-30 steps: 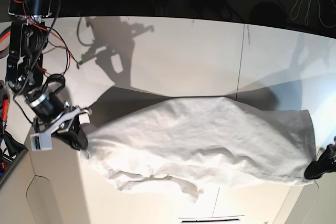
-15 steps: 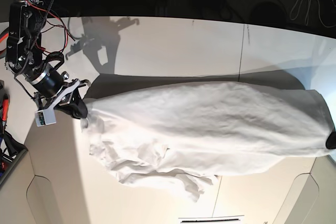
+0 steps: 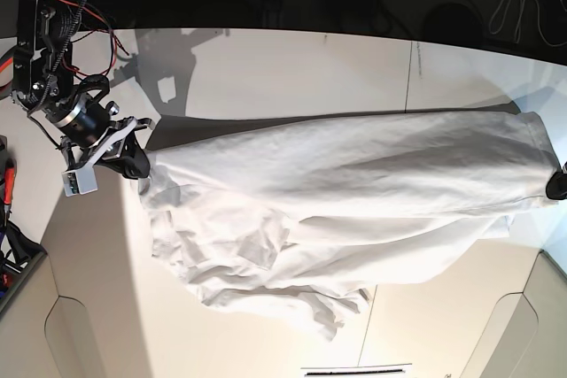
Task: Layout the t-shirt on the table in an organized manner, then fold the t-shirt properly
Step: 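Lift the stretched shirt with both grippers and swing it across the table, then raise the shirt with both grippers and shake it out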
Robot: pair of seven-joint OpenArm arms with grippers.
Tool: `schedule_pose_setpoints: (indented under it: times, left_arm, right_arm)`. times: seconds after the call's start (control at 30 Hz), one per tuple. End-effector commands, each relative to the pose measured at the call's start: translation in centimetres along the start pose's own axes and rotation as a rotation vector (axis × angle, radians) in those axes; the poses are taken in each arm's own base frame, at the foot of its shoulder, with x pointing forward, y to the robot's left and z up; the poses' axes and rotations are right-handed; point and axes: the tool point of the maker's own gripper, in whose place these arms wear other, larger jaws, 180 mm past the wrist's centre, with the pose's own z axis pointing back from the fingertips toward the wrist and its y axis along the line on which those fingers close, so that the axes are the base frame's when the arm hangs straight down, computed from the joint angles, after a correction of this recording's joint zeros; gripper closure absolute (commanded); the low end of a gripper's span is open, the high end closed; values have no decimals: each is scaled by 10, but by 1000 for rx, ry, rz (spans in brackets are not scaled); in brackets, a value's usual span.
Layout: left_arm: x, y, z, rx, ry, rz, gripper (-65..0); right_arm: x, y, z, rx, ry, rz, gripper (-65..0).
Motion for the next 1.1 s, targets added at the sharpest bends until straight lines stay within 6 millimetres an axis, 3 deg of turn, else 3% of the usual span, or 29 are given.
schedule_pose_setpoints:
  times: [0.0, 0.03, 0.1, 0.13, 0.17, 0.33, 0.57, 0.7, 0.87, 1.07]
  left_arm:
    - [26, 3, 11, 5, -60, -33, 0]
    - [26, 3, 11, 5, -60, -33, 0]
    - [26, 3, 11, 5, -60, -33, 0]
    - [26, 3, 11, 5, -60, -33, 0]
    - [26, 3, 11, 5, -60, -33, 0]
    - [26, 3, 11, 5, -60, -33, 0]
    - [26, 3, 11, 5, -61, -33, 0]
    - [26, 2, 11, 4, -61, -32, 0]
    - [27, 2, 11, 0, -66, -29, 0]
    - [26, 2, 11, 3, -63, -31, 0]
  right_arm:
    - [15, -1, 3, 4, -36, 18, 0]
    - [13, -1, 3, 4, -22, 18, 0]
    - [8, -2, 3, 4, 6, 18, -209]
    - [4, -2, 3, 4, 25, 18, -279]
    - [0, -2, 3, 4, 51, 18, -297]
    - [2, 1, 4, 7, 57, 29, -296]
    - [61, 19, 11, 27, -113, 118, -297]
    - [79, 13, 4, -9, -134, 126, -297]
    - [72, 4, -15, -31, -99, 45, -297]
    - [35, 1, -31, 2, -9, -51, -281]
